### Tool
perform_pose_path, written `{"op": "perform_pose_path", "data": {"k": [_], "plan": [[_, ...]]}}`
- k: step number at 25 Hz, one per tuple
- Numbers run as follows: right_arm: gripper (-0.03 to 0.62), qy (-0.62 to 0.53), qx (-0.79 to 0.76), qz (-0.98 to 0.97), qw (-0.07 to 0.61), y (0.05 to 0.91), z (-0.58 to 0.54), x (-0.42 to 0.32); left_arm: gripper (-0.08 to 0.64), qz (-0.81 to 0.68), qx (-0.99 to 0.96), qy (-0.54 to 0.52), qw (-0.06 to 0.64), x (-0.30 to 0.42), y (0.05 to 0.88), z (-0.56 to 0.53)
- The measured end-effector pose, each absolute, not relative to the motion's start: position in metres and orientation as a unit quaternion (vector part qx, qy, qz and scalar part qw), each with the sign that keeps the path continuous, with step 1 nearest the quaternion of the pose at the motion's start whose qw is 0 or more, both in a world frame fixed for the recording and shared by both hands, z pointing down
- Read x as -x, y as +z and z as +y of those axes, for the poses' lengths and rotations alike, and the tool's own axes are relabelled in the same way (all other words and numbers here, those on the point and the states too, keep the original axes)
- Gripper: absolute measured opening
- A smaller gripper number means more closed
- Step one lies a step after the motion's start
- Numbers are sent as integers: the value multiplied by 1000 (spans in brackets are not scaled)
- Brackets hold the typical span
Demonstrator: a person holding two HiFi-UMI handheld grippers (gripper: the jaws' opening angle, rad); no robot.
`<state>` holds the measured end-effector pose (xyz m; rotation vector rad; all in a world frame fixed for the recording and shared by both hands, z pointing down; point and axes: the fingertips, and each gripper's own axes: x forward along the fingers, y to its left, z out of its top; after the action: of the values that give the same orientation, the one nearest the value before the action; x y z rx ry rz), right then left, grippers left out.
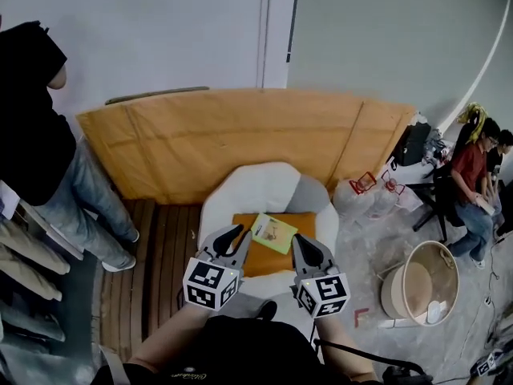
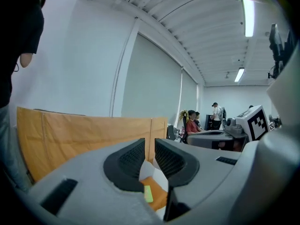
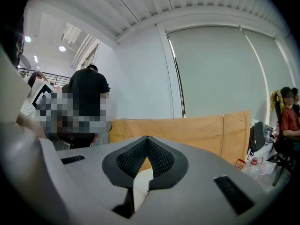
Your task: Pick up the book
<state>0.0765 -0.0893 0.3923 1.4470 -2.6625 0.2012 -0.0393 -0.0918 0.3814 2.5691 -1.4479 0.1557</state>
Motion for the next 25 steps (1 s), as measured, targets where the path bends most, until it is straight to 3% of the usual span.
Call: {"op": "perform_pose_path", "data": {"k": [12, 25], "plan": [[3, 84, -475, -875, 51, 399, -180, -106, 61, -489, -863, 69, 104, 5, 390, -181], [3, 119, -493, -860, 57, 408, -221, -87, 61, -453, -879, 79, 122, 10, 409, -232]]}}
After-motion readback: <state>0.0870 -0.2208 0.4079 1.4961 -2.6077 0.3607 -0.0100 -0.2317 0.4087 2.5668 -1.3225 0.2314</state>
